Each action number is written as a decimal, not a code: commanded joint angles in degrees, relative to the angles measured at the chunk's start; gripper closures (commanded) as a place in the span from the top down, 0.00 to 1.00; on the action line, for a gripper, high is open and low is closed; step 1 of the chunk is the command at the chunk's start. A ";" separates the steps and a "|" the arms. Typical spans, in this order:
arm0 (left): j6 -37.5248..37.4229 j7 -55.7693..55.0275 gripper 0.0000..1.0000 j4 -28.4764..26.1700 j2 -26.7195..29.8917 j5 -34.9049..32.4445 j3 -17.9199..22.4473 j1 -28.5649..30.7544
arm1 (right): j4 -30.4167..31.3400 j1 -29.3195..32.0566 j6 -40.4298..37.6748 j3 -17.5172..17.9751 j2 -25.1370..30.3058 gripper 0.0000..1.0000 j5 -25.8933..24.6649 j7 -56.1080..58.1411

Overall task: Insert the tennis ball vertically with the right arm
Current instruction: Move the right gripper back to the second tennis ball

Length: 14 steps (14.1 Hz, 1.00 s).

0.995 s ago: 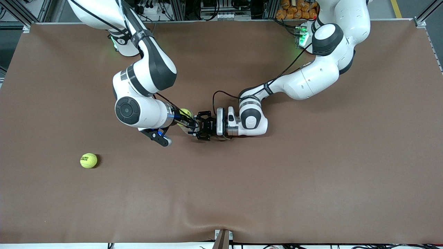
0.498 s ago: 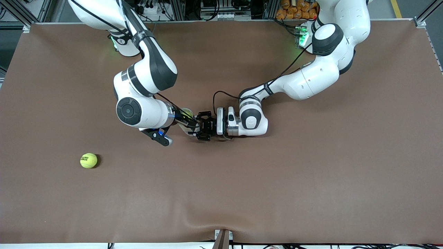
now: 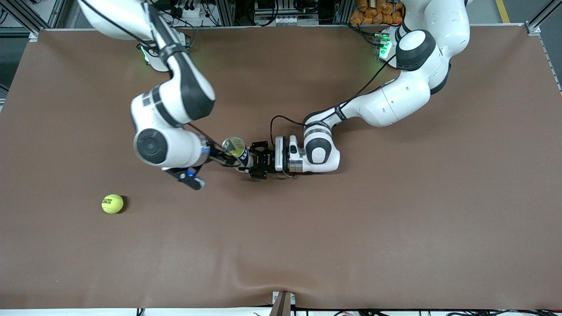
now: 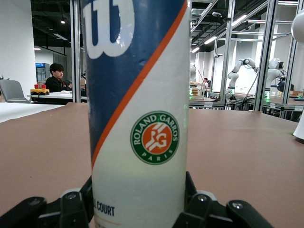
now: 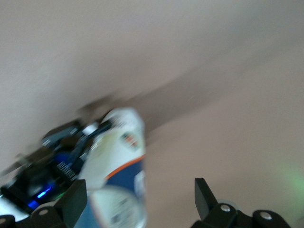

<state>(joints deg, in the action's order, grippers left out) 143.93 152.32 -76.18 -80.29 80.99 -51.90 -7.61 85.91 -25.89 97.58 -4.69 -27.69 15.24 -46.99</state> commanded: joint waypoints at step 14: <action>0.22 1.58 0.69 -0.46 1.71 1.45 1.72 -0.56 | 6.46 27.11 14.37 0.65 -4.11 1.00 -14.36 50.14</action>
<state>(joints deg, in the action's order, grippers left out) 143.92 152.64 -76.19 -80.25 80.99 -51.87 -7.62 92.39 -0.86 109.10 -5.13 -29.95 2.69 -0.41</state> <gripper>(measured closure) 0.304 0.000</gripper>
